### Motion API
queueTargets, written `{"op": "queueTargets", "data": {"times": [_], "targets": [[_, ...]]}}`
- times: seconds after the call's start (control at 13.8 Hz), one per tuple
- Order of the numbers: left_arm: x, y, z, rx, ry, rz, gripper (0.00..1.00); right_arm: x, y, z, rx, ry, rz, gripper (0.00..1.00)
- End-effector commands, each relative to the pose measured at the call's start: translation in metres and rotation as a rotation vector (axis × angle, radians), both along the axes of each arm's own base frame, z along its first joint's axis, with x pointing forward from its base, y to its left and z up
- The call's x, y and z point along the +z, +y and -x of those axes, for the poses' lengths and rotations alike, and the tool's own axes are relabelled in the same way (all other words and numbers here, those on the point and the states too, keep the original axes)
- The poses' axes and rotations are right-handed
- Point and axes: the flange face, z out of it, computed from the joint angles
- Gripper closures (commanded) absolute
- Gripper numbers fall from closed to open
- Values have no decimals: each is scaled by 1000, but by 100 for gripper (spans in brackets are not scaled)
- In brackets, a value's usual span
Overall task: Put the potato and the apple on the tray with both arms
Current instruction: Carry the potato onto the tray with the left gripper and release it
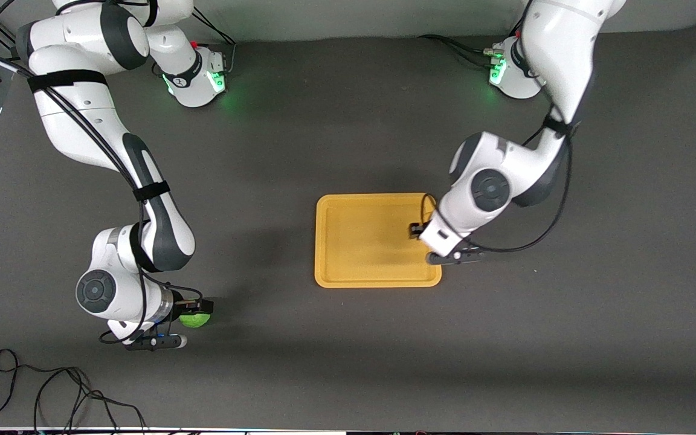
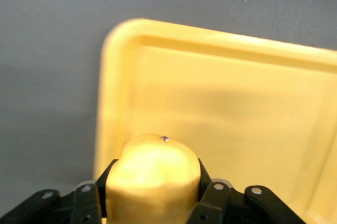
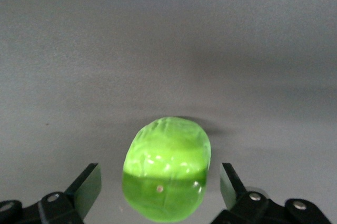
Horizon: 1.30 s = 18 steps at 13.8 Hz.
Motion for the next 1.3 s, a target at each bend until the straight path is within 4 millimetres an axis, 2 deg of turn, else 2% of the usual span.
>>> {"op": "queueTargets", "data": {"times": [0.0, 0.07, 0.14, 0.22, 0.29, 0.36, 0.43, 0.51, 0.65, 0.72, 0.87, 1.01, 1.09, 1.23], "targets": [[-28, -17, -9, 71, 50, -39, 62, -8, 2, -1, 3, -19, 23, 0], [-33, -19, -3, 48, 58, -73, 62, -10, 0, 0, 8, -17, 23, 19], [-39, -20, 2, 40, 66, -125, 61, -12, -1, 1, 10, -17, 24, 41], [-42, -15, 2, 21, 65, -162, 61, -13, -2, 2, 10, -15, 23, 54], [-42, -13, 1, 18, 63, -170, 60, -9, -3, 1, 7, -17, 21, 58], [-43, -13, 0, 20, 63, -170, 55, 3, -3, -1, 4, -29, 20, 58], [-42, -14, 0, 18, 62, -172, 50, 22, -2, 0, 5, -32, 20, 58], [-42, -16, 2, 15, 60, -174, 41, 49, -1, 3, 5, -13, 24, 58], [-44, -16, 3, -10, 44, -204, 37, 115, -5, 14, 6, 16, 31, 58], [-47, -19, 8, -31, 49, -230, 35, 142, -6, 24, 4, 53, 39, 58], [-55, -20, 15, -52, 37, -320, 35, 211, -10, 48, -1, 83, 40, 58], [-54, -19, 15, -51, 31, -333, 35, 259, -13, 79, -3, 94, 41, 58], [-54, -19, 15, -51, 32, -334, 35, 274, -16, 98, -3, 89, 40, 58], [-54, -20, 15, -50, 30, -333, 33, 289, -20, 136, -11, 75, 29, 58]]}}
